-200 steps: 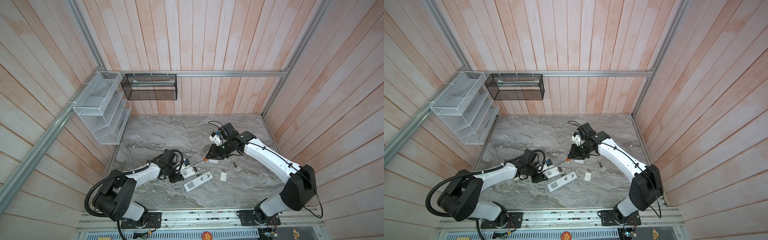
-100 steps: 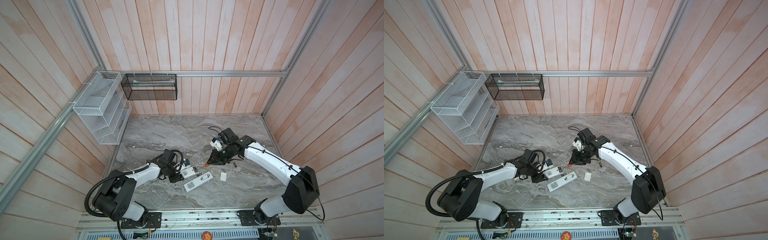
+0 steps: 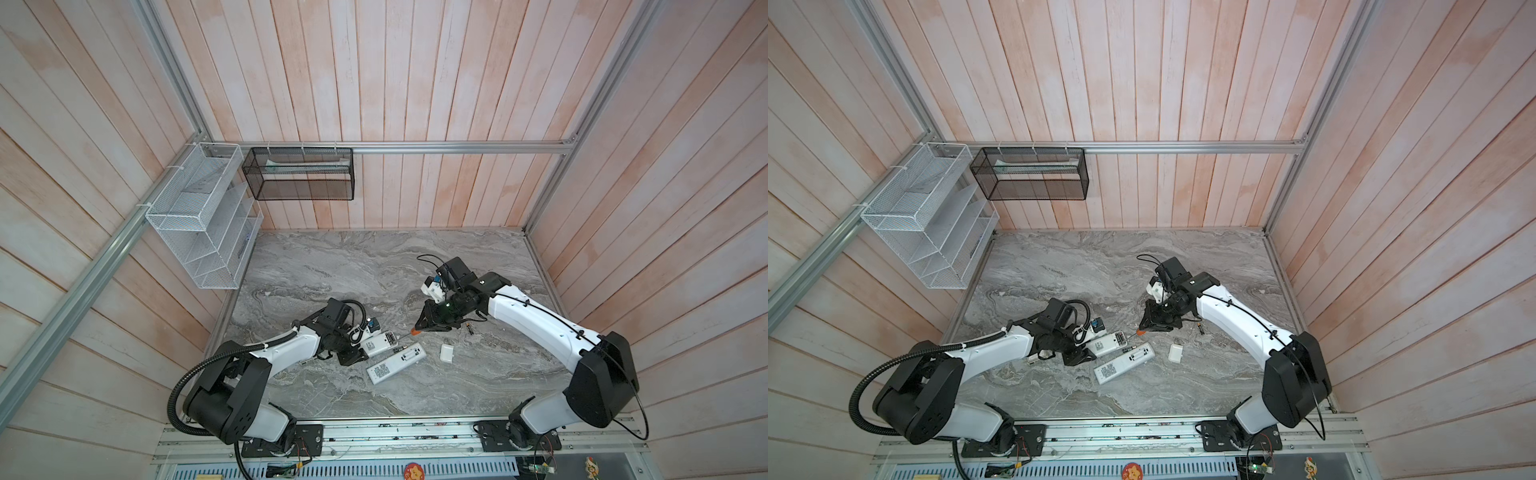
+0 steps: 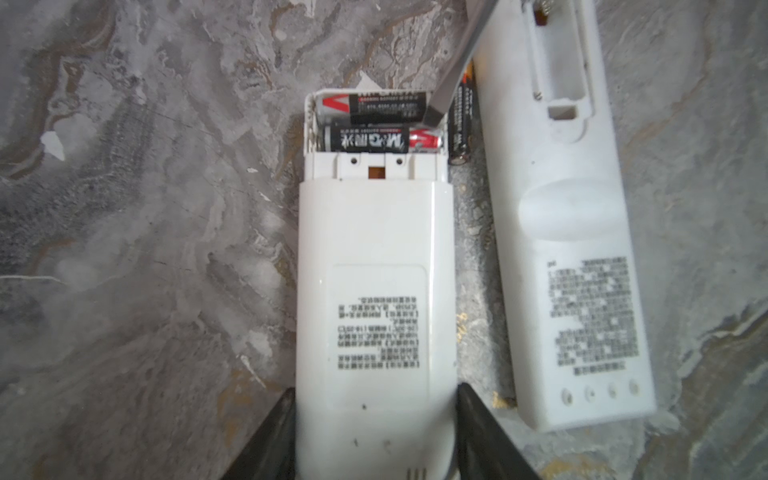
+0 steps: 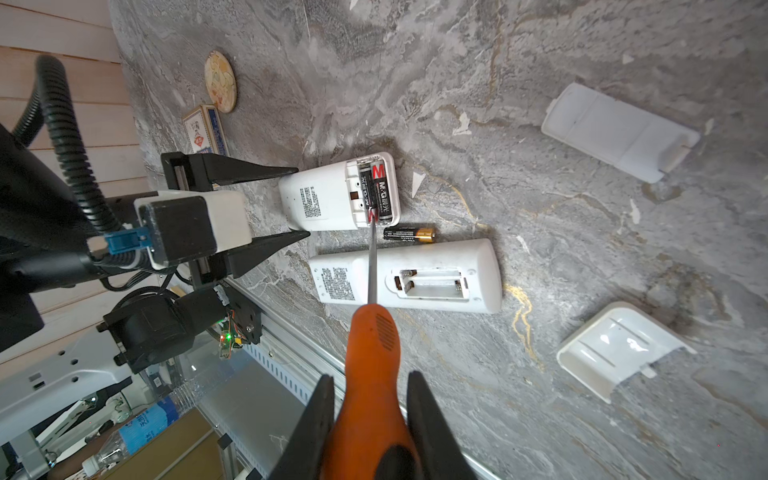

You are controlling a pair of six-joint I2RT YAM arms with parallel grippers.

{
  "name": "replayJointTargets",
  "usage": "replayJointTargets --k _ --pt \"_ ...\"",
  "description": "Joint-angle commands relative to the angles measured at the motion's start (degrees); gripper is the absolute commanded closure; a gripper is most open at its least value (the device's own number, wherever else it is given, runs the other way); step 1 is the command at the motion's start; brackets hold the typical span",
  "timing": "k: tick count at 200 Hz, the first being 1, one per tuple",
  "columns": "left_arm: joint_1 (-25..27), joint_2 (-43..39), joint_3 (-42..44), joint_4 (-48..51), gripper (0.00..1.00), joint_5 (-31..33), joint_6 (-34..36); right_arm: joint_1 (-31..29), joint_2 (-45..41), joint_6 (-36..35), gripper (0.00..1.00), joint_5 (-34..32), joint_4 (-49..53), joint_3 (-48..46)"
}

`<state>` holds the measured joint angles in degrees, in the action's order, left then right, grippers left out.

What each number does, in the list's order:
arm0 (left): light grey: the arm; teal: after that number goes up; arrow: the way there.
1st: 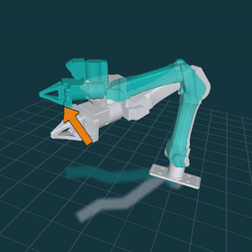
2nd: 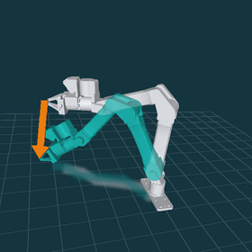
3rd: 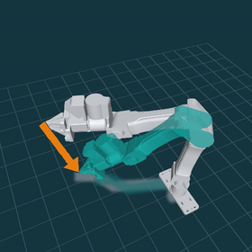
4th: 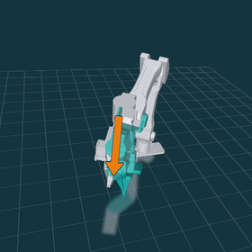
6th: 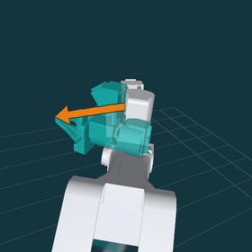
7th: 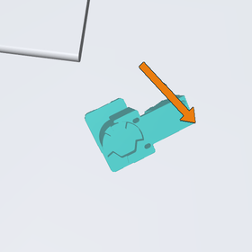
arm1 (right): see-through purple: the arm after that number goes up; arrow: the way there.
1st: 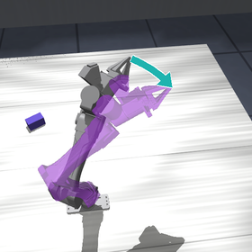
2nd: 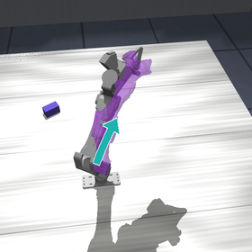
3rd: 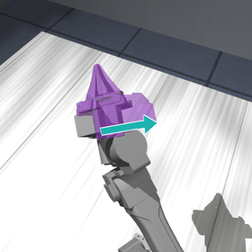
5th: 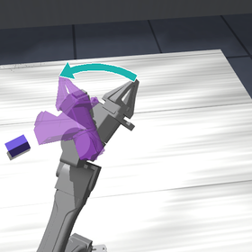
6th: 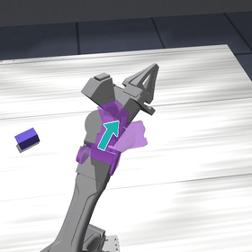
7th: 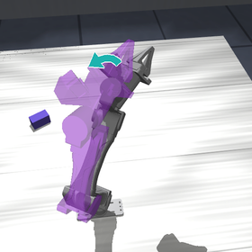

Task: Unload the batteries from the remote control

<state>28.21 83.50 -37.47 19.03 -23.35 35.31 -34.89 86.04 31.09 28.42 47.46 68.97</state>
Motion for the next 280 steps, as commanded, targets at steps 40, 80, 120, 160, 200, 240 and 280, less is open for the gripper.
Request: replayJointTargets --k 40,80,120,160,200,240,280 --pt "0.28 -0.84 0.47 -1.01 0.53 -1.08 0.41 0.70 0.60 0.02 0.86 -1.04 0.44 -0.77" --pt "0.39 -0.69 0.43 -0.86 0.53 -1.08 0.48 1.39 1.58 -0.46 0.86 -1.00 0.35 -0.33" --pt "0.36 -0.46 0.47 -0.81 0.53 -0.90 0.55 1.86 2.02 -0.59 0.86 -1.02 -0.22 -0.27" --pt "0.35 -0.27 0.53 -0.90 0.53 -0.82 0.57 1.93 2.04 -0.51 0.86 -1.01 -0.12 -0.30" --pt "0.36 0.22 0.30 -0.83 0.53 -0.99 0.61 1.93 0.75 -0.09 0.86 -1.09 0.33 -0.77" --pt "0.34 0.19 0.45 -0.66 0.53 -0.74 0.63 1.91 -1.73 0.33 0.86 -0.54 0.72 -2.25" --pt "0.36 0.08 0.56 -0.53 0.53 -0.22 0.73 1.90 -3.57 0.60 0.86 -0.31 1.14 -3.96"
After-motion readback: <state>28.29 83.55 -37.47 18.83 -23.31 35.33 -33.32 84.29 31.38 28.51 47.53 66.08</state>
